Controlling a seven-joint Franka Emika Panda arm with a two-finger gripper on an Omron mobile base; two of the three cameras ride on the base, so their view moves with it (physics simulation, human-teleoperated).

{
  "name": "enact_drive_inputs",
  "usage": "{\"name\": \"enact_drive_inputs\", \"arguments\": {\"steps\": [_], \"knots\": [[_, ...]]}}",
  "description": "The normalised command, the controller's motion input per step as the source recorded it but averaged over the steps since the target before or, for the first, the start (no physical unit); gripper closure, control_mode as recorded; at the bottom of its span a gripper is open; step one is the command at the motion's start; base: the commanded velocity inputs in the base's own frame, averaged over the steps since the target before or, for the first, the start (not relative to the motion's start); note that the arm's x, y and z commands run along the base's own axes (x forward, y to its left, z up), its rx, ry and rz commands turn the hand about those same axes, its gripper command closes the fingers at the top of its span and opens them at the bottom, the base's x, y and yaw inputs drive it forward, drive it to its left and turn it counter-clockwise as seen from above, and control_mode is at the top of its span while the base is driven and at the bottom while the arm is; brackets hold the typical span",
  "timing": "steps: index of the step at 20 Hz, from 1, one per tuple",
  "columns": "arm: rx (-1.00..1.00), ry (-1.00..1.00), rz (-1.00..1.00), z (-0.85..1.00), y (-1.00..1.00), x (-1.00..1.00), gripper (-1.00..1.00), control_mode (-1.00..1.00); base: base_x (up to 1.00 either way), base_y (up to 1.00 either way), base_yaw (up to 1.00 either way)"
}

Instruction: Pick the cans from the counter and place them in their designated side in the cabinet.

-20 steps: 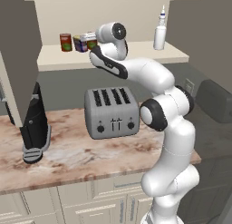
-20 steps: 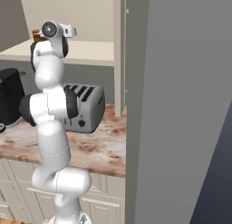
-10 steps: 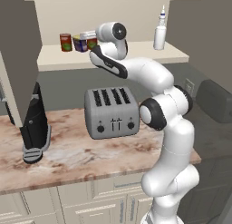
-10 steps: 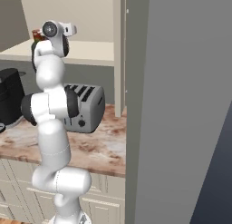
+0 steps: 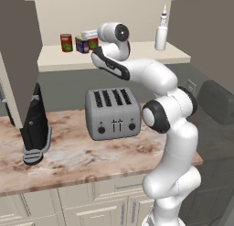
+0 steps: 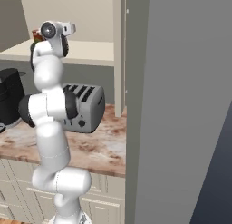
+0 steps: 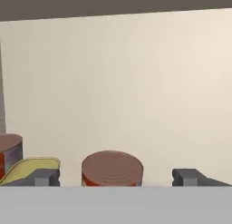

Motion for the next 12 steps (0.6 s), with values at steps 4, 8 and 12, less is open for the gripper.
{"name": "enact_drive_inputs", "arguments": {"steps": [4, 8, 12], "knots": [[0.00, -0.09, 0.00, -0.02, 0.00, -0.48, -1.00, -1.00, 0.00, 0.00, 0.00], [0.00, -0.11, 0.00, 0.00, 0.00, -0.58, -1.00, -1.00, 0.00, 0.00, 0.00], [0.00, -0.10, 0.00, 0.00, -0.01, -0.69, -1.00, -1.00, 0.00, 0.00, 0.00]]}}
